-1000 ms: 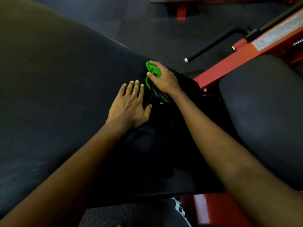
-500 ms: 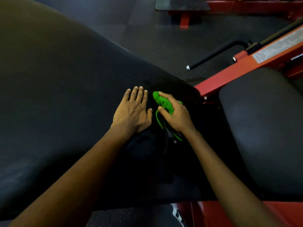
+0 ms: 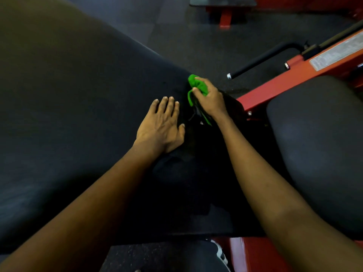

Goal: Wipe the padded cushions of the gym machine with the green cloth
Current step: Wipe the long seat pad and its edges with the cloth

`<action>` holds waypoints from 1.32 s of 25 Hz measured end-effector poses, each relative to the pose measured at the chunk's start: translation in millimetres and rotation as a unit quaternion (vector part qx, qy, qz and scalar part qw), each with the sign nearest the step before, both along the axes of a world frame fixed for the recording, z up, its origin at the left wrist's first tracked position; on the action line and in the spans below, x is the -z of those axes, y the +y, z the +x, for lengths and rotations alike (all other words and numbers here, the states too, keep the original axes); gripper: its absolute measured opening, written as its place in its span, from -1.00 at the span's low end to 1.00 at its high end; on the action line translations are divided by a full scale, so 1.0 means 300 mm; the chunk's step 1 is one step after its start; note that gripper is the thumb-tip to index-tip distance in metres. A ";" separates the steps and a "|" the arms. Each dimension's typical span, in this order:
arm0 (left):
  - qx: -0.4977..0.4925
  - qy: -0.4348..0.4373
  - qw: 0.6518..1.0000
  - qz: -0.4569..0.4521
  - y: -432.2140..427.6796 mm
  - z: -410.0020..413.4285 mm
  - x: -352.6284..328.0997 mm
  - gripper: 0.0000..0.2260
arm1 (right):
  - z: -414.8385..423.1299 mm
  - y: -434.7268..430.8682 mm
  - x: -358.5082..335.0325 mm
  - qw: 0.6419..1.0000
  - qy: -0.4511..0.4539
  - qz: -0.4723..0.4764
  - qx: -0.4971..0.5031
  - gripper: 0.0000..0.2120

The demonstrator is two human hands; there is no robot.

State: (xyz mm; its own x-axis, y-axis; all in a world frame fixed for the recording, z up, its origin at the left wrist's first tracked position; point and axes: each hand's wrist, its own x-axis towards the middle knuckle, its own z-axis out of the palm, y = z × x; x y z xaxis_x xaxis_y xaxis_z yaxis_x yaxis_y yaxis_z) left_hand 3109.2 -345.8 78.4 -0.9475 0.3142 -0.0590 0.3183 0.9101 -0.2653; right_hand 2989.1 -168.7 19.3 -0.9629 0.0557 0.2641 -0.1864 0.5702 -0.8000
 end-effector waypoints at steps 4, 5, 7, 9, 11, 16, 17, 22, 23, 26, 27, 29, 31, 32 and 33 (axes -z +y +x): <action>0.002 -0.005 1.000 -0.005 -0.003 -0.008 -0.003 -0.35 | 0.129 0.048 0.050 0.996 -0.041 -0.008 0.075 -0.62; 0.004 -0.009 1.000 -0.006 -0.003 -0.008 -0.003 -0.35 | 0.215 0.051 0.060 0.997 -0.042 -0.014 0.058 -0.62; 0.010 -0.009 1.000 -0.008 -0.006 -0.009 -0.001 -0.35 | 0.430 0.062 0.073 0.999 -0.031 -0.014 0.014 -0.59; 0.008 -0.007 1.000 -0.009 -0.007 -0.011 -0.002 -0.34 | 0.612 0.071 0.092 1.000 -0.019 -0.002 -0.019 -0.58; 0.008 -0.015 1.000 -0.007 -0.006 -0.009 -0.009 -0.34 | 0.656 0.080 0.106 1.000 -0.018 -0.013 -0.020 -0.58; 0.006 -0.028 1.000 -0.010 -0.007 -0.008 -0.013 -0.33 | 0.298 0.233 0.147 0.977 -0.112 -0.025 0.179 -0.62; 0.005 -0.027 1.000 -0.011 -0.003 -0.008 -0.012 -0.33 | 0.228 0.264 0.144 0.968 -0.145 -0.017 0.206 -0.62; 0.007 -0.022 1.000 -0.010 -0.006 -0.007 -0.018 -0.33 | 0.236 0.230 0.118 0.972 -0.150 -0.051 0.173 -0.60; 0.006 -0.020 1.000 -0.011 -0.006 -0.005 -0.020 -0.33 | 0.307 0.201 0.120 0.980 -0.128 -0.055 0.140 -0.60; 0.000 -0.012 1.000 -0.010 -0.005 -0.003 -0.013 -0.33 | 0.508 0.138 0.137 0.994 -0.063 -0.019 0.085 -0.63; 0.000 -0.011 1.000 -0.010 -0.005 -0.004 -0.010 -0.32 | 0.497 0.135 0.132 0.995 -0.040 -0.015 0.087 -0.64; 0.004 -0.014 1.000 -0.013 -0.002 -0.006 -0.010 -0.32 | 0.396 0.141 0.118 0.993 -0.043 -0.008 0.110 -0.65; 0.004 -0.011 1.000 -0.012 0.000 -0.006 -0.012 -0.32 | 0.288 0.142 0.089 0.985 -0.093 -0.014 0.142 -0.63; 0.002 -0.011 1.000 -0.010 -0.001 -0.005 -0.017 -0.32 | 0.258 0.136 0.069 0.982 -0.112 -0.021 0.153 -0.61; 0.000 -0.015 1.000 -0.009 -0.001 -0.001 -0.023 -0.32 | 0.257 0.118 0.058 0.981 -0.121 -0.024 0.151 -0.58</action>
State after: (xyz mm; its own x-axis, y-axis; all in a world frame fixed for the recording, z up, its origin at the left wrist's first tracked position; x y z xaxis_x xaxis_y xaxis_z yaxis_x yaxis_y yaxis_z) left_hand 3109.0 -346.1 85.3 -0.9453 0.3129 -0.0922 0.3262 0.9055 -0.2713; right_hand 3066.1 -133.3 1.8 -0.9347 0.3549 0.0205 0.1834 0.5309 -0.8274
